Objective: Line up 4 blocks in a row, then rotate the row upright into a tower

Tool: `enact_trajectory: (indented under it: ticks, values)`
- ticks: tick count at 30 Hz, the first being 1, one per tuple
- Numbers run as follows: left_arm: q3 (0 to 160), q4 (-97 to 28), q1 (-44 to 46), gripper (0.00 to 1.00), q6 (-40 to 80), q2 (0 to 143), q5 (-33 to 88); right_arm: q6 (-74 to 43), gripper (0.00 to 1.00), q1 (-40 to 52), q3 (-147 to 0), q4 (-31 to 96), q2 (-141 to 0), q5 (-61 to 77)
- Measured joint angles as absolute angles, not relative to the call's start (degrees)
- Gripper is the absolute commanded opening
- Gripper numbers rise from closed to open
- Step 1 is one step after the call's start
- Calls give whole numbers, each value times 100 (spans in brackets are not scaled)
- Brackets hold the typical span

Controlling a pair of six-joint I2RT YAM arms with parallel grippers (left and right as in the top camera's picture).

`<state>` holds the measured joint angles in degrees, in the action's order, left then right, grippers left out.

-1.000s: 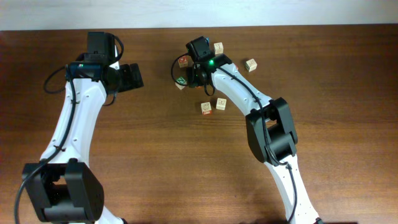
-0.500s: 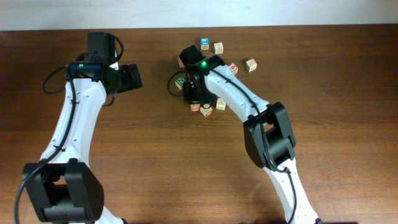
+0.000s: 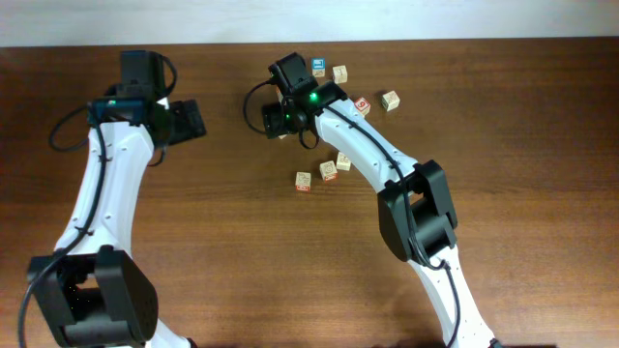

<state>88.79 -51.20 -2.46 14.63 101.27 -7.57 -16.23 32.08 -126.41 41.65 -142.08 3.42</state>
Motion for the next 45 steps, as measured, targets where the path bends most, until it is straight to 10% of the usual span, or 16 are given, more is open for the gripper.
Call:
enact_trajectory:
  ticks: [3,10,17,23,34,45]
  values:
    - [8879,-5144,-478,99,1463,10127,-760,-1428,31,3225,-12656,3854,-14621,132]
    - [8879,-5275,-491,99,1463,10127,-760,-1415,20,3328,-12755,4244,-14746,108]
    - [8879,-5275,-491,99,1463,10127,-760,-2462,22,3970,-12814,6479,-14486,886]
    - [8879,-5315,-491,99,1463,10127,-760,-2694,57,3846,-12868,6718,-14484,690]
    - [8884,-5647,-491,79,1494,10095,-298,-2480,47,3336,-17788,9515,-14411,652]
    - [8886,-6202,338,77,1634,9568,108,-1579,47,2366,-16921,9697,-12958,1227]
